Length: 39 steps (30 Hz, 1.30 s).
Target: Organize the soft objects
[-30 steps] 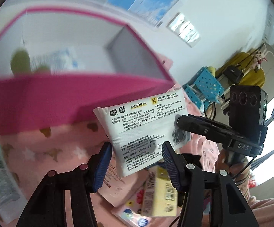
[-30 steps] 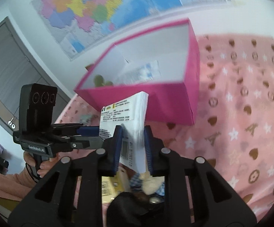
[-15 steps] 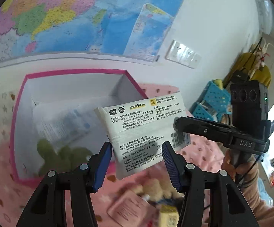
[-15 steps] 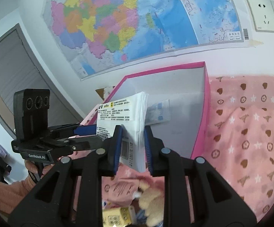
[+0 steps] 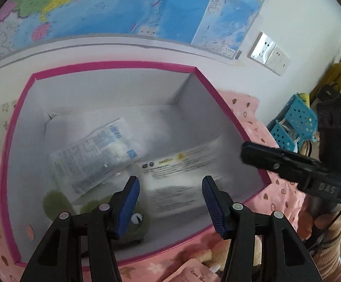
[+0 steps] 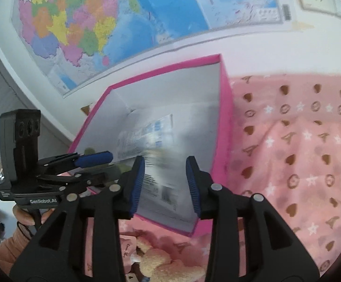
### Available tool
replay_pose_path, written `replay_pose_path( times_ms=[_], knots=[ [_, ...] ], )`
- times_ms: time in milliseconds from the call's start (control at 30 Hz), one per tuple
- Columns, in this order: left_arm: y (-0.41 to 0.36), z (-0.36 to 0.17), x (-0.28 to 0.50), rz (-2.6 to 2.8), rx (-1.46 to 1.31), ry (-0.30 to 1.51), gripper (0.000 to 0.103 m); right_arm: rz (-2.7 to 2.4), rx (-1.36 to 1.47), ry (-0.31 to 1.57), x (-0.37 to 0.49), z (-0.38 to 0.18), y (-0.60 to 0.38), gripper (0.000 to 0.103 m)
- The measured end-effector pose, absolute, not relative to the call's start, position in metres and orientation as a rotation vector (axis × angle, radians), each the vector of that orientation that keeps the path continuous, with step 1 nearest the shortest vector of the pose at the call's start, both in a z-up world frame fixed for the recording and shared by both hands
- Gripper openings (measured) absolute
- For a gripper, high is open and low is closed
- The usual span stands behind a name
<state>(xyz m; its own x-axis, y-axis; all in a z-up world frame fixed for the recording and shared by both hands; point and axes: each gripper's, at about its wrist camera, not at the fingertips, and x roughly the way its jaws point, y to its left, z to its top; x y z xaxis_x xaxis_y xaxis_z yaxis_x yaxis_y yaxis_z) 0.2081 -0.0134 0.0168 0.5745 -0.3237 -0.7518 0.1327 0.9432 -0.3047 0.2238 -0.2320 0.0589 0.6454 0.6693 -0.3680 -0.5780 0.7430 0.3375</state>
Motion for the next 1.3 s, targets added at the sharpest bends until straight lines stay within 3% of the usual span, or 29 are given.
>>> replay_pose_path(
  times_ms=[600, 800, 967, 1300],
  knots=[
    [-0.019, 0.033, 0.118, -0.367, -0.188, 0.792, 0.063, 0.882, 0.159, 0.392, 0.121, 0.052, -0.260, 0.060],
    [-0.029, 0.020, 0.089, -0.415, -0.192, 0.816, 0.063, 0.849, 0.129, 0.459, 0.107, 0.018, -0.266, 0.061],
    [-0.046, 0.006, 0.071, -0.476, -0.171, 0.852, 0.063, 0.798, 0.112, 0.545, 0.098, -0.025, -0.272, 0.071],
    [-0.070, -0.009, 0.055, -0.554, -0.168, 0.898, 0.063, 0.769, 0.211, 0.610, 0.089, -0.084, -0.295, 0.071]
  ],
)
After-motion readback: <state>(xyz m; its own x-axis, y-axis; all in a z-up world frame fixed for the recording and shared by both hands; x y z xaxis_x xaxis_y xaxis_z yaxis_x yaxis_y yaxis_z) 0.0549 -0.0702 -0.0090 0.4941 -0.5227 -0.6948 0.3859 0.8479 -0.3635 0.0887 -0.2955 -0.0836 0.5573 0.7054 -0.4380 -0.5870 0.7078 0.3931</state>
